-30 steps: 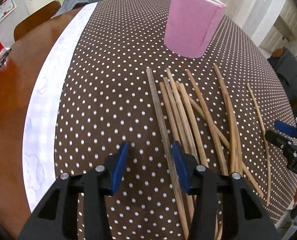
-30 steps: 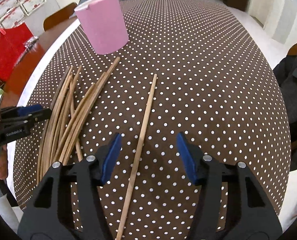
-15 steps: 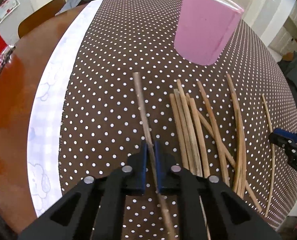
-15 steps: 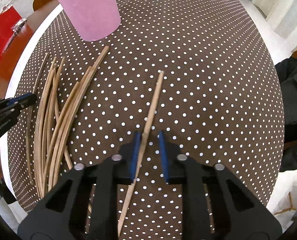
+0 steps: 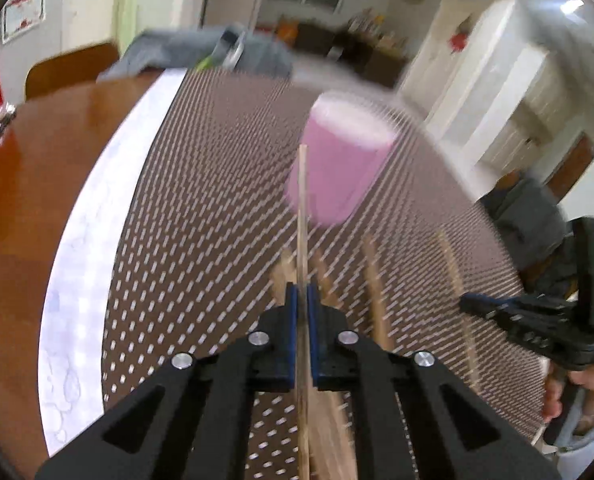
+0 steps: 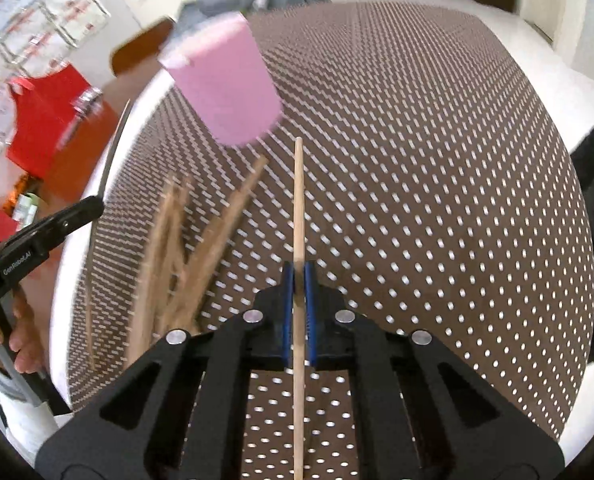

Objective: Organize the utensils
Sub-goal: 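Lift the chopstick with the right gripper and drop it into the pink cup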

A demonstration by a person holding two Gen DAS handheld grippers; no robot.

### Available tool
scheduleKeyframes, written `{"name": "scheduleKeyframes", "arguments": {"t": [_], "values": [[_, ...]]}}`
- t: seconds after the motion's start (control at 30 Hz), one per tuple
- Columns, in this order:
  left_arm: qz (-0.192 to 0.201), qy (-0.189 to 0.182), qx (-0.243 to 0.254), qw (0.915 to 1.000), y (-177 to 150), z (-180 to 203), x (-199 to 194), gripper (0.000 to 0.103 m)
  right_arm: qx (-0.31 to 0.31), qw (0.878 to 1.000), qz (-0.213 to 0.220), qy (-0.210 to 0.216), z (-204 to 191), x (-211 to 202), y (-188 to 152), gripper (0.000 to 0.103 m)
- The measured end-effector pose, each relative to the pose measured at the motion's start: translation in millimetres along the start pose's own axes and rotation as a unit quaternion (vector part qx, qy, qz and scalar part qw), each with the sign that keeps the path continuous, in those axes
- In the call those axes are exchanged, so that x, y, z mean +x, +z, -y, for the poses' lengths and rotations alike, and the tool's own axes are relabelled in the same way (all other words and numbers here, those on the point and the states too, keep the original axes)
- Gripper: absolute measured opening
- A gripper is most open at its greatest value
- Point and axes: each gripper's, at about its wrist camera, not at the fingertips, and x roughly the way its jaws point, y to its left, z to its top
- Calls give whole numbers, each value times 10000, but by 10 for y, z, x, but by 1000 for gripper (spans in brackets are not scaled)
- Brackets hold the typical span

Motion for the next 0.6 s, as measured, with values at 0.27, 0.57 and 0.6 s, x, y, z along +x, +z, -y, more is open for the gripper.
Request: {"name": "scheduleKeyframes", "arguments": {"t": [0.27, 0.57, 0.6], "values": [[1649, -634, 298, 9838, 201, 394, -496, 5, -164, 9943, 967, 410, -133, -439, 228, 6], [3042, -652, 408, 9495, 590, 624, -580, 5, -298, 9609, 2701, 538, -417, -1013, 544, 6], [3180, -644, 360, 9452, 684, 639, -564, 5, -263, 9549, 2895, 606, -420, -1025, 624, 6]]}}
